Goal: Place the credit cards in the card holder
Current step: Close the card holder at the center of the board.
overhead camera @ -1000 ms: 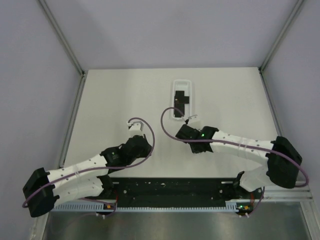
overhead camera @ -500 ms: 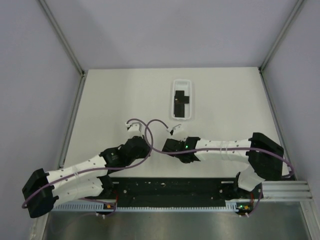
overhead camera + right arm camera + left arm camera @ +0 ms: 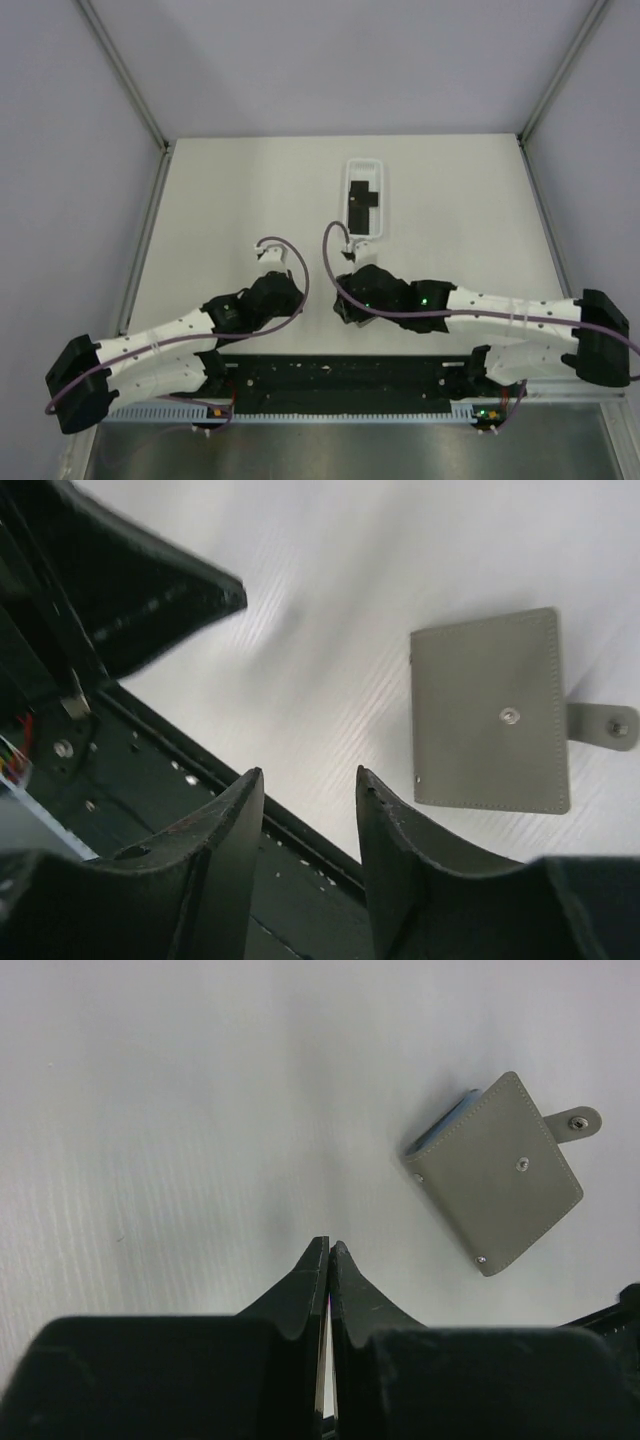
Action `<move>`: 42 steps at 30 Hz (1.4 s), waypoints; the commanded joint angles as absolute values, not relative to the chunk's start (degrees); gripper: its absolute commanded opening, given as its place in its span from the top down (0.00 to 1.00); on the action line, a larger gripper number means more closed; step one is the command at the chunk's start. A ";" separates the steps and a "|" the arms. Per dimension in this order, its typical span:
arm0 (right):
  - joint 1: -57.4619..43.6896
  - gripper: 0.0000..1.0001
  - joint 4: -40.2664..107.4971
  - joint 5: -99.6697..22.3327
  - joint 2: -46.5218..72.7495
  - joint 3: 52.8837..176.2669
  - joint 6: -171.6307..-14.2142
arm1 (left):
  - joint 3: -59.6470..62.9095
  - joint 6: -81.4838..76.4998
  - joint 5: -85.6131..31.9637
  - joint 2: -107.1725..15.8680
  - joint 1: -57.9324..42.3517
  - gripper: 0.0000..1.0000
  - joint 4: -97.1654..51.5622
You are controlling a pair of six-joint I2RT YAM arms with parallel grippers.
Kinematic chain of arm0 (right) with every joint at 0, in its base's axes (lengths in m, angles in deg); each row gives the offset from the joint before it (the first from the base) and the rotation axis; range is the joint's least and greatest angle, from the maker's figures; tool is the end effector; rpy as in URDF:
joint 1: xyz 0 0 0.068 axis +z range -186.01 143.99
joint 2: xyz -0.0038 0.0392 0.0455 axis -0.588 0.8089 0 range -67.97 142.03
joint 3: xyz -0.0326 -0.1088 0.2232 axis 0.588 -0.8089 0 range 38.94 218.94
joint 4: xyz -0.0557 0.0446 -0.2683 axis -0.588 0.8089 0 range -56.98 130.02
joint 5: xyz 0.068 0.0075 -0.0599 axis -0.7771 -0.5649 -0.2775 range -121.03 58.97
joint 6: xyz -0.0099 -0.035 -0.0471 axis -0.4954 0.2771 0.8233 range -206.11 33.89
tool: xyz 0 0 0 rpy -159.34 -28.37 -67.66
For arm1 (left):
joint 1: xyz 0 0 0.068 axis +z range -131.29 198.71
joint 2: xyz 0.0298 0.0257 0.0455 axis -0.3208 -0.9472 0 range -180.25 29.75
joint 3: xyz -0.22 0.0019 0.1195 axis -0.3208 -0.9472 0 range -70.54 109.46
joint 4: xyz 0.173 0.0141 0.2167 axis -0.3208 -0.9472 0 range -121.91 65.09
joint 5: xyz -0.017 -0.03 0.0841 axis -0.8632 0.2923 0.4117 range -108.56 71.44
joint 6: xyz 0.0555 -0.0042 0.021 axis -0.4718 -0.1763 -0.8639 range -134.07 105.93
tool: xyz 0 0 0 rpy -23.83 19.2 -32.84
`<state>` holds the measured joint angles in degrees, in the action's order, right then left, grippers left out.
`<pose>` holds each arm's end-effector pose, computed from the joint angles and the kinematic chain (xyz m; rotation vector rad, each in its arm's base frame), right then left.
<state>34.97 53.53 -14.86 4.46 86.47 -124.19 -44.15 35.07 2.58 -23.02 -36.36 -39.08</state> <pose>0.1065 0.2718 0.2045 -0.5463 2.3444 0.6046 0.1406 -0.1738 0.1679 -0.0776 2.2831 -0.5659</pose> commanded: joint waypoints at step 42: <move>5.12 0.82 47.35 -34.80 10.08 73.13 -122.32 | -32.13 30.40 -11.88 -57.34 -36.66 1.00 -20.51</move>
<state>4.72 49.69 -29.33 10.79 75.02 -122.27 -34.07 31.51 -13.09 -56.96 -36.53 -21.88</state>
